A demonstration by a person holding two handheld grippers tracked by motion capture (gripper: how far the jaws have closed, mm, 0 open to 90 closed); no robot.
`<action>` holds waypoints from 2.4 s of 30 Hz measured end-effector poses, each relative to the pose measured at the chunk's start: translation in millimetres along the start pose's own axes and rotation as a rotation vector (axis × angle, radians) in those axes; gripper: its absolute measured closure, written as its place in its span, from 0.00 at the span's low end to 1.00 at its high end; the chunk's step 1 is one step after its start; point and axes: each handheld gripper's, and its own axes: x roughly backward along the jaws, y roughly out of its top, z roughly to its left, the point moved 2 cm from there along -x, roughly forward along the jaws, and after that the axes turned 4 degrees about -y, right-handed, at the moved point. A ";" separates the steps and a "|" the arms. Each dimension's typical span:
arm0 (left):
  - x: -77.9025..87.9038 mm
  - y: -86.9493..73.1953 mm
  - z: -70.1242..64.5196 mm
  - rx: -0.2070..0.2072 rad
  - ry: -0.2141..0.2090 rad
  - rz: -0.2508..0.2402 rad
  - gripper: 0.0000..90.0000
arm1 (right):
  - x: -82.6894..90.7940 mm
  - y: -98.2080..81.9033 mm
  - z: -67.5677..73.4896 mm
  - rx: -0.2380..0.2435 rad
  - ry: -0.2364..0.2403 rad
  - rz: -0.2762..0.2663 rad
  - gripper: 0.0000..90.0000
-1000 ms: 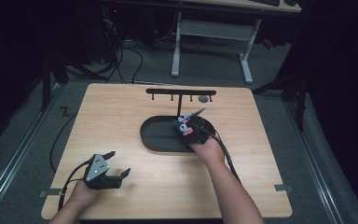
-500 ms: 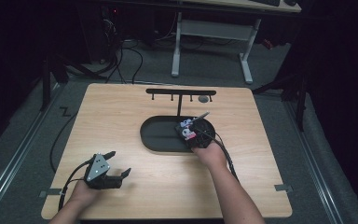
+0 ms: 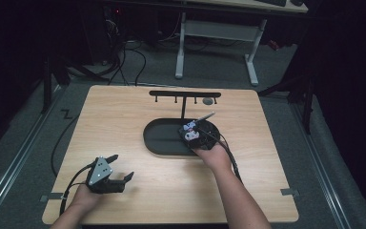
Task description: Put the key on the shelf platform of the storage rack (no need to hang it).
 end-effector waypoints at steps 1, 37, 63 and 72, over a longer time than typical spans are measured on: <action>0.0 0.0 0.0 0.000 0.000 0.001 0.17 | 1.6 0.8 -0.4 -0.001 -0.002 -0.001 0.26; 0.0 -0.2 -0.7 -0.006 0.002 0.006 0.17 | 18.9 -34.5 -11.0 0.009 -0.024 -0.088 0.28; -0.4 -0.7 -2.1 -0.003 0.004 0.012 0.17 | 35.7 -125.7 -25.7 0.001 -0.014 -0.303 0.20; -1.2 -0.5 -1.7 -0.003 0.000 0.010 0.17 | 36.5 -156.8 -6.4 0.033 0.045 -0.414 0.17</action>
